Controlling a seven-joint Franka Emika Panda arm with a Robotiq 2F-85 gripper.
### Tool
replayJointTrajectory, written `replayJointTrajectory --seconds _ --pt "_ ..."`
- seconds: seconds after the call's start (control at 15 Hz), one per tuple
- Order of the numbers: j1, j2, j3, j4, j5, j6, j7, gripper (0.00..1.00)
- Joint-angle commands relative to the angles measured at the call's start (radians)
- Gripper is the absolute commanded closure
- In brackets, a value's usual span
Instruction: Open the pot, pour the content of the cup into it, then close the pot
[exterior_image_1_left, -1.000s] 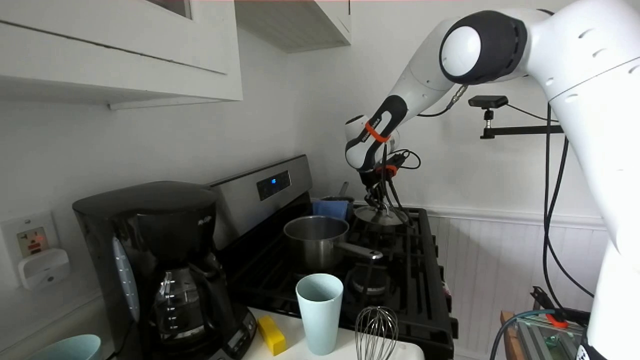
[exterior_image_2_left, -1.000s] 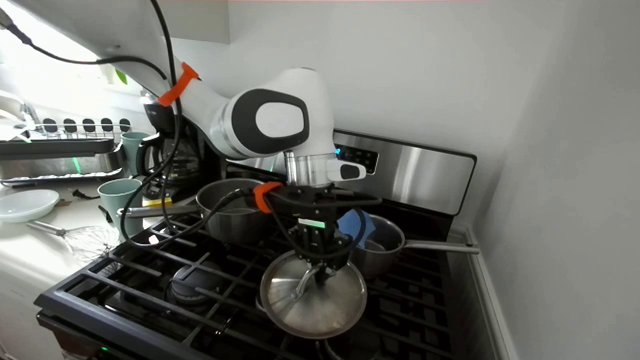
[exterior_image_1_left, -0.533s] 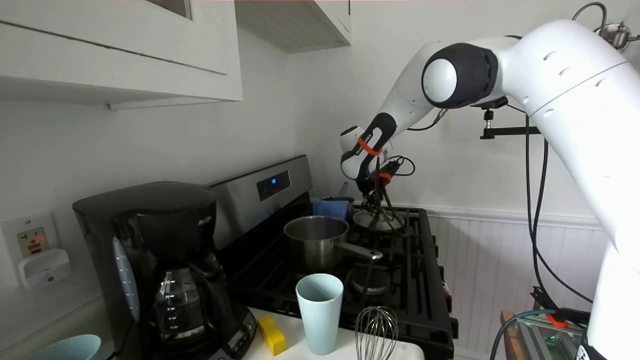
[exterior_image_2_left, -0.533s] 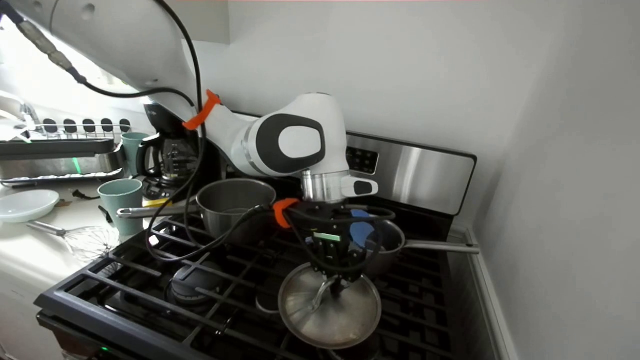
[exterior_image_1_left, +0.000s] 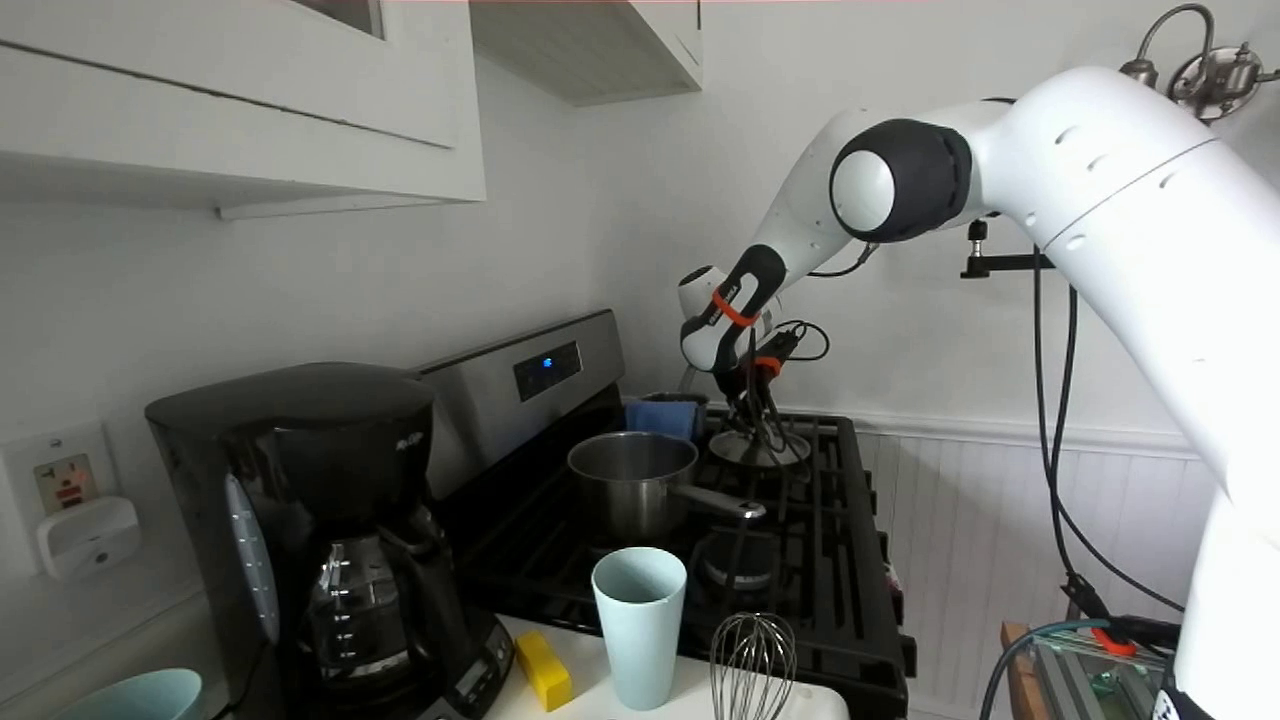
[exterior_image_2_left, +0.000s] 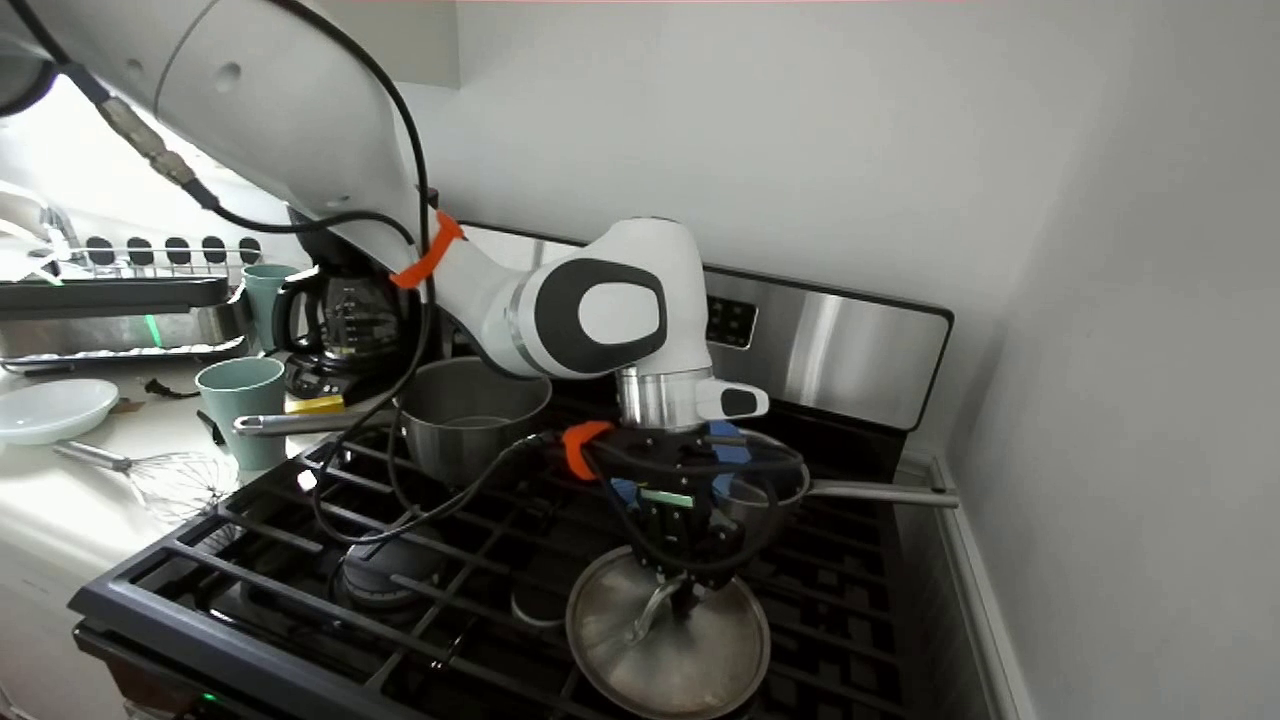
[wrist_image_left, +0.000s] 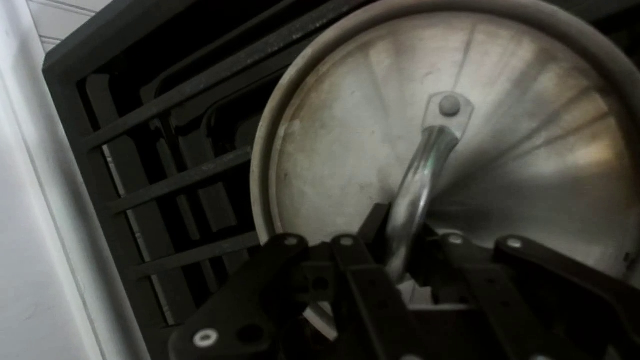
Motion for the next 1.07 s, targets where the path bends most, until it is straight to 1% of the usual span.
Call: replayJointTrajectory --seconds 0.0,0.13,0.2,0.27,0.33,0.47,0.53,0.67,0.73,0.87,0.93,1.0 --pt "-0.011 0.036 0.007 0.064 0.027 -0.047 0.001 0.98" --pt "-0.012 0.044 0.009 0.075 0.029 -0.061 0.002 0.98" --pt "-0.012 0.047 0.009 0.08 0.032 -0.067 0.007 0.65" --pt "-0.012 0.049 0.009 0.085 0.032 -0.071 0.01 0.63" --pt "-0.013 0.049 0.009 0.088 0.032 -0.074 0.009 0.58" --pt "-0.016 0.049 0.011 0.098 0.034 -0.08 0.008 0.45" --pt "-0.017 0.049 0.011 0.101 0.034 -0.082 0.009 0.36" --pt "-0.015 0.028 0.012 0.091 0.039 -0.087 0.013 0.23" --pt "-0.014 0.018 0.014 0.086 0.044 -0.091 0.012 0.16" --pt "-0.011 0.01 0.016 0.089 0.051 -0.103 0.013 0.03" --pt "-0.009 0.012 0.013 0.095 0.051 -0.105 0.022 0.0" --pt "-0.01 0.014 0.015 0.101 0.056 -0.114 0.02 0.0"
